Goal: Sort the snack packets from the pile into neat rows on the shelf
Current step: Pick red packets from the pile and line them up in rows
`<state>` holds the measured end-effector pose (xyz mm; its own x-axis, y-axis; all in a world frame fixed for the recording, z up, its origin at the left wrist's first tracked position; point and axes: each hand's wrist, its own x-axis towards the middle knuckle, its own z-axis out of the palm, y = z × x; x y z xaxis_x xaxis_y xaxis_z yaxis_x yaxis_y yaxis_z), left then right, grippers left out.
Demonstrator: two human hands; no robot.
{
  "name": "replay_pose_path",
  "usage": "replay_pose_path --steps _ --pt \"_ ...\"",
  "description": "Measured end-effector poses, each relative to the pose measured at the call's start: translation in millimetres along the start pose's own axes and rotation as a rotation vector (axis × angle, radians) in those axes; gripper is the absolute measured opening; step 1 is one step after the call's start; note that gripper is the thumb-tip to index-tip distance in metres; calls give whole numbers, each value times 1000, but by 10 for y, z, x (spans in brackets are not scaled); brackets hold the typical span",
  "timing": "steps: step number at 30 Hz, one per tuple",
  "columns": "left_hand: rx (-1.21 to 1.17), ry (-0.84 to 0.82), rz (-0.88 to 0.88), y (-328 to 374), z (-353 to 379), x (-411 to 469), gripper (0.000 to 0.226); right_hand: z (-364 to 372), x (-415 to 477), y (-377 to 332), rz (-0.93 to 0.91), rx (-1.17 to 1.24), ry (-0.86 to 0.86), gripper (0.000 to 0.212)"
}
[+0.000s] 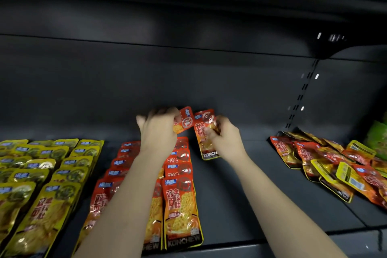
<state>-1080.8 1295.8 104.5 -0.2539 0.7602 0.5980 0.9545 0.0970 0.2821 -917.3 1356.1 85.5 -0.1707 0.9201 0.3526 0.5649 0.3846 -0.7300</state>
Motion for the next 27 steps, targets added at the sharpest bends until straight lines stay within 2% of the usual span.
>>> replay_pose_path --steps 3,7,12,20,24,27 --pt "-10 3 -25 -14 -2 -33 47 66 -11 51 73 73 -1 40" --pt "-28 21 -8 56 43 -42 49 124 19 151 220 241 -30 27" --pt "-29 4 3 150 66 -35 47 164 25 282 242 158 -90 26" --pt "-12 -44 -32 150 79 -50 43 182 17 296 194 -82 -150 40" --pt "-4 -53 -50 154 79 -42 43 167 15 298 180 -187 -197 33" --pt "-4 -60 -48 158 84 -54 44 174 27 326 169 -273 -212 37"
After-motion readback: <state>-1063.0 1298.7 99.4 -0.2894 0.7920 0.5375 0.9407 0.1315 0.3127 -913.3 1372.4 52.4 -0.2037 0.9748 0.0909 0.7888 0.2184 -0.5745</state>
